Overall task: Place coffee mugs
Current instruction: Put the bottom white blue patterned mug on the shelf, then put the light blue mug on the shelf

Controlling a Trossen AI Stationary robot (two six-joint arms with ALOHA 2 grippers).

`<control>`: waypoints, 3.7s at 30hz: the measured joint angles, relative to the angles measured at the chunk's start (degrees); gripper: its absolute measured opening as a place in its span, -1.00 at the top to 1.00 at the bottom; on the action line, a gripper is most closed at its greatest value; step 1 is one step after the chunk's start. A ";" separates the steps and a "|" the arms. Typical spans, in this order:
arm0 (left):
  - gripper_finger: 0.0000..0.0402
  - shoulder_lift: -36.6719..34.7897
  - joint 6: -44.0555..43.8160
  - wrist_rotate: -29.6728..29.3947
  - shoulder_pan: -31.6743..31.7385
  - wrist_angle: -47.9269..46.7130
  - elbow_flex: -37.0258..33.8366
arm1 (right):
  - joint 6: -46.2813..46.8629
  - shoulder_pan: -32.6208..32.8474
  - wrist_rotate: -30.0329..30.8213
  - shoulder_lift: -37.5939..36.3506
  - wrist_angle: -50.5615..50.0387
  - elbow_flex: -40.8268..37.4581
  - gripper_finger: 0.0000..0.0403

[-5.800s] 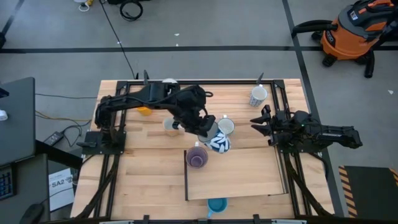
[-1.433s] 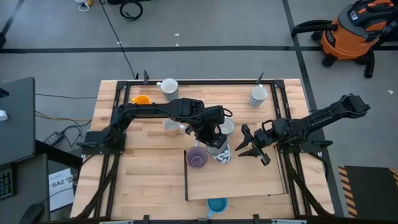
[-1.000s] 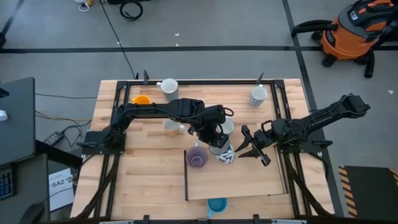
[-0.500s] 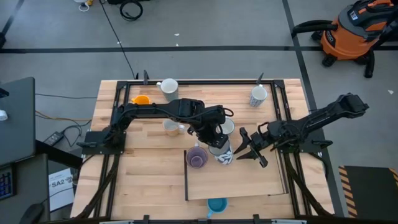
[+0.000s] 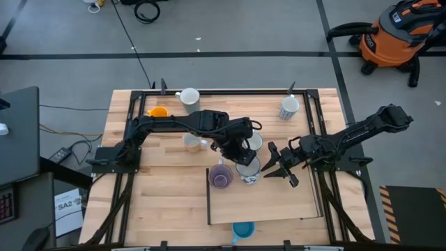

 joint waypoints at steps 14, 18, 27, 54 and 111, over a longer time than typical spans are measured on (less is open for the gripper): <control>0.59 0.00 6.25 2.62 -1.16 -0.41 0.00 | 0.00 0.00 -0.04 -0.02 0.01 0.00 0.40; 0.58 0.00 6.34 2.41 -1.37 -0.45 0.00 | 0.00 0.00 -0.07 -0.02 0.00 0.00 0.40; 0.39 -0.02 6.43 1.69 -1.36 -0.23 0.09 | 0.00 0.00 -0.26 -0.04 -0.01 0.00 0.40; 0.35 -2.45 12.48 5.46 1.59 -0.11 1.99 | 0.16 0.00 -0.24 -0.56 0.00 0.00 0.40; 0.35 -60.89 37.89 -15.91 -10.67 30.05 -77.22 | 7.74 32.85 30.33 24.42 -41.26 56.65 0.40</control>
